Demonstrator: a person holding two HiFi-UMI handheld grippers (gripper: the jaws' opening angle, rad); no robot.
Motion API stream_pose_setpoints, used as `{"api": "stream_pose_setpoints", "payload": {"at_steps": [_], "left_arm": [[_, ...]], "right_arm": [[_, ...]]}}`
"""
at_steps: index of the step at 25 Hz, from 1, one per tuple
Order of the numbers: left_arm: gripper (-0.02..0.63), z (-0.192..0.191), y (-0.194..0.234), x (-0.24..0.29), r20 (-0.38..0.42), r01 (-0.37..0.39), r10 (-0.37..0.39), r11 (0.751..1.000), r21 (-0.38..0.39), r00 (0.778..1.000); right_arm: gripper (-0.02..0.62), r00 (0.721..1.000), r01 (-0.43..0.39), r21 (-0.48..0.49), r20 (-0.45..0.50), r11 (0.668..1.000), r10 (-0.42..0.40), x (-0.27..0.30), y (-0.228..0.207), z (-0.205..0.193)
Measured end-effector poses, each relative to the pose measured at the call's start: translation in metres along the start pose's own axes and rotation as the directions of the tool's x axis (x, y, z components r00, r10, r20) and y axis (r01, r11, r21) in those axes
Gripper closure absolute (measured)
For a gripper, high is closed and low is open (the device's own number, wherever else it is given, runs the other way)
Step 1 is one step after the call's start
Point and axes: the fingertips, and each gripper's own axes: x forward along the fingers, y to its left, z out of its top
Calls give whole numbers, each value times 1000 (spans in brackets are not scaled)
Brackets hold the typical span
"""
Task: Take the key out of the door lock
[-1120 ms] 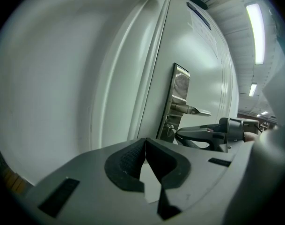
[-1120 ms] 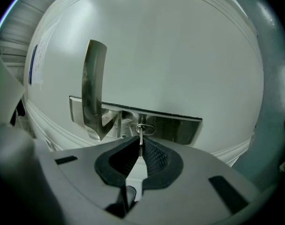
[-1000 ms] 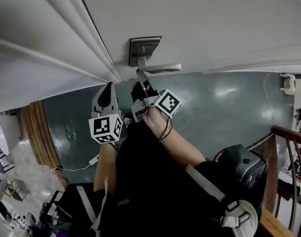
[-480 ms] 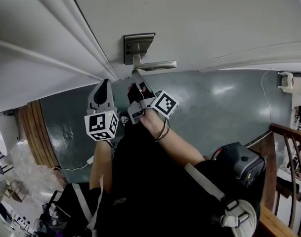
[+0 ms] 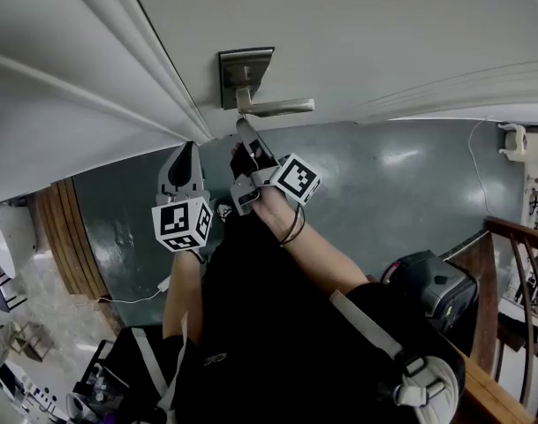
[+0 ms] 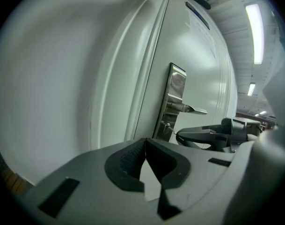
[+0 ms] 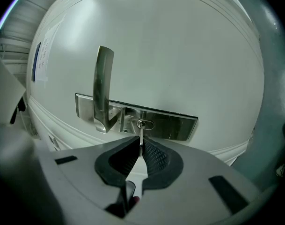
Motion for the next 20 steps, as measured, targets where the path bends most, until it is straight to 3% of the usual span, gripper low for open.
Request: {"api": "stream_pose_setpoints", "payload": {"at_steps": [11, 20], "left_arm": [[583, -2, 0, -17, 1, 3, -3, 1000, 3, 1000], [583, -8, -3, -33, -8, 26, -26, 1000, 3, 1000]], "right_arm": [[566, 1000, 11, 13, -15, 1000, -11, -19, -1, -22], [566, 994, 65, -223, -66, 973, -82, -38, 4, -37]]}}
